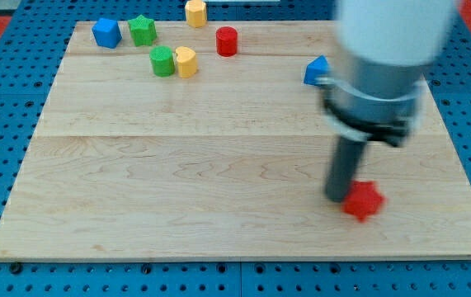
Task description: Place the blue triangle diagonally to the red star
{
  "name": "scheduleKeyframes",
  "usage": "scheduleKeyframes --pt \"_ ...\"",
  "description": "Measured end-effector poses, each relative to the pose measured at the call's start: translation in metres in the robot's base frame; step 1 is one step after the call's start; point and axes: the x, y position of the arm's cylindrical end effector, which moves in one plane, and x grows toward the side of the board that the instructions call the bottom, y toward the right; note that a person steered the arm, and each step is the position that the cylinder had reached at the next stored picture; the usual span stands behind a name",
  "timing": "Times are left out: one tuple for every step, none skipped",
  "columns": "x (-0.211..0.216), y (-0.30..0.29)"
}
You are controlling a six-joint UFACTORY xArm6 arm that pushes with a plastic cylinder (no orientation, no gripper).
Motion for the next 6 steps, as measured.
scheduleKeyframes --pt "0.024 0.004" --pt "-0.023 -0.013" --pt "-0.122 -0.001" --pt "-0.222 0.049" --pt "-0.26 -0.014" --pt "-0.163 -0.031"
